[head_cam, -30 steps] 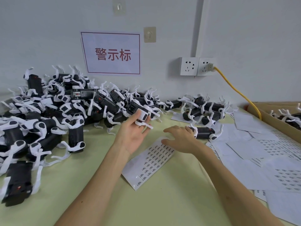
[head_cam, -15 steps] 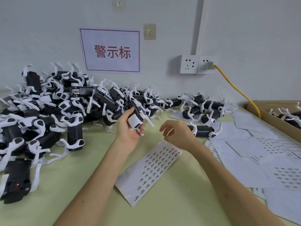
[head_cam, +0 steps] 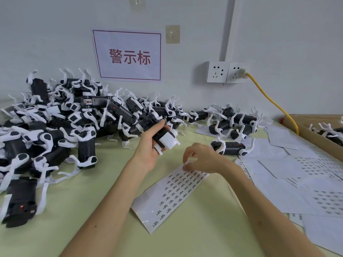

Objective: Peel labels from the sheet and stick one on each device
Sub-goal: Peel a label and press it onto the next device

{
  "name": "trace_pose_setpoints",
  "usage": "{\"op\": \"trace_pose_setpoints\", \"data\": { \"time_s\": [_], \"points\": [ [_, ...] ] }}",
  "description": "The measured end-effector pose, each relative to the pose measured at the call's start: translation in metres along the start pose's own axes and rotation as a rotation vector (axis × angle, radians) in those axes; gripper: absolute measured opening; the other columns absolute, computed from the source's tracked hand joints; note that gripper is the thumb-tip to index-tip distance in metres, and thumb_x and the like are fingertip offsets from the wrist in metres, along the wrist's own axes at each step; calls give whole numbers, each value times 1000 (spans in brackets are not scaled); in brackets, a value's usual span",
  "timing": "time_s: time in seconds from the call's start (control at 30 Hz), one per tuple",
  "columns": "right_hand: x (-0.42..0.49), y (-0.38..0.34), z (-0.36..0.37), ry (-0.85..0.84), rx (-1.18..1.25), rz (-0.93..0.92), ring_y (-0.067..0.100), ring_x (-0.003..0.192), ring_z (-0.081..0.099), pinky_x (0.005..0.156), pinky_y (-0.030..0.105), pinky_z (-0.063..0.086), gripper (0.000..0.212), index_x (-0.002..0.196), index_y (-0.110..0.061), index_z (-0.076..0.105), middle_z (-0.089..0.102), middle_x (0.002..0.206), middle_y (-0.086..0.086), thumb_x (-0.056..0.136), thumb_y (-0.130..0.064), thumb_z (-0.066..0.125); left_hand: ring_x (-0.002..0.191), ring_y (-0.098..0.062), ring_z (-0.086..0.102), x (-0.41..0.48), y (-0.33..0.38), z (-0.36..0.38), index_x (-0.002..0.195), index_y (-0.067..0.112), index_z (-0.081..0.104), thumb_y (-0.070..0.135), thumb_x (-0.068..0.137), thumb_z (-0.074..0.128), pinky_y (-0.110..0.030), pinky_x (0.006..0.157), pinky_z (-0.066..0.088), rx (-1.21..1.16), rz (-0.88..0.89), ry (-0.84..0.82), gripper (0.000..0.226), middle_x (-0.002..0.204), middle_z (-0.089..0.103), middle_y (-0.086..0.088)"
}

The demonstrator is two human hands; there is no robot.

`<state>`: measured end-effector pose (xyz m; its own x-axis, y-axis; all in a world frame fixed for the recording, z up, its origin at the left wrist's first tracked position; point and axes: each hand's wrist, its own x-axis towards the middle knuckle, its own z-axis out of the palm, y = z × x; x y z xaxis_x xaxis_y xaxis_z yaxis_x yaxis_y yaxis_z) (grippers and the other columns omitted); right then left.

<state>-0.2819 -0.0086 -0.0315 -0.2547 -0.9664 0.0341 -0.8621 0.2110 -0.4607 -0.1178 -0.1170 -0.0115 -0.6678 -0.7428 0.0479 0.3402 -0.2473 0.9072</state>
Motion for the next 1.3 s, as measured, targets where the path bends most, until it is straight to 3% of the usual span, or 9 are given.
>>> {"op": "trace_pose_setpoints", "data": {
  "time_s": [0.2, 0.37, 0.53, 0.63, 0.73, 0.9, 1.0, 1.13, 1.3],
  "points": [
    [0, -2, -3, 117, 93, -20, 10, 84, 65, 75, 25, 50, 22, 75, -31, 64, 66, 85, -16, 87, -15, 75, 66, -10, 67, -2, 1, 1, 61, 24, 73, 44, 80, 73, -26, 61, 47, 87, 1, -35, 27, 74, 69, 4],
    [1, 0, -8, 281, 185, -38, 7, 76, 62, 68, 20, 46, 25, 75, -34, 63, 69, 85, -13, 89, -16, 75, 89, -22, 69, -1, 0, -3, 78, 20, 73, 42, 81, 78, -33, 72, 52, 86, -94, -49, 23, 102, 71, -11],
    [-1, 9, -8, 71, 10, -27, 7, 86, 58, 72, 21, 44, 10, 92, -31, 71, 62, 101, -9, 87, -26, 77, 87, -21, 73, -1, -2, -2, 74, 21, 75, 43, 85, 75, -30, 66, 56, 76, -113, -26, 25, 97, 72, -9],
    [1, 11, -4, 64, -22, 2, 0, 82, 54, 67, 15, 40, 8, 85, -29, 70, 59, 99, -8, 87, -24, 76, 83, -19, 73, 1, -1, -5, 68, 22, 76, 43, 86, 75, -27, 59, 56, 54, -104, -5, 28, 88, 72, -5],
    [1, 8, -5, 85, 36, 19, 7, 85, 60, 65, 14, 41, 15, 80, -29, 65, 61, 94, -14, 90, -20, 71, 84, -20, 73, 1, -1, -5, 66, 22, 76, 44, 87, 74, -26, 58, 56, 66, -108, 6, 31, 86, 74, -5],
    [-1, -2, -11, 288, 245, 23, 10, 85, 62, 59, 16, 41, 14, 89, -27, 56, 64, 101, -12, 100, -18, 56, 91, -22, 76, -1, -1, -3, 90, 19, 70, 44, 85, 75, -28, 64, 58, 116, -162, -12, 27, 109, 78, -14],
    [-3, -6, -15, 393, 340, -5, 6, 76, 62, 52, 9, 42, 9, 93, -22, 59, 66, 100, -5, 99, -15, 58, 101, -23, 76, -2, -3, -2, 93, 20, 66, 43, 86, 76, -30, 72, 56, 161, -179, -30, 26, 96, 79, -8],
    [-6, -8, -18, 475, 393, -36, 11, 66, 61, 57, 25, 50, 14, 88, -23, 65, 67, 92, -1, 95, -11, 63, 76, -17, 73, -5, -1, -1, 78, 19, 73, 43, 77, 82, -35, 76, 56, 226, -194, -125, 26, 82, 73, -2],
    [-9, -12, -19, 530, 452, -79, 17, 68, 62, 65, 36, 53, 24, 81, -29, 66, 70, 85, 0, 91, -8, 68, 79, -18, 68, -9, 2, -2, 84, 15, 76, 42, 80, 74, -34, 77, 54, 289, -189, -269, 27, 91, 67, -5]
  ]
}}
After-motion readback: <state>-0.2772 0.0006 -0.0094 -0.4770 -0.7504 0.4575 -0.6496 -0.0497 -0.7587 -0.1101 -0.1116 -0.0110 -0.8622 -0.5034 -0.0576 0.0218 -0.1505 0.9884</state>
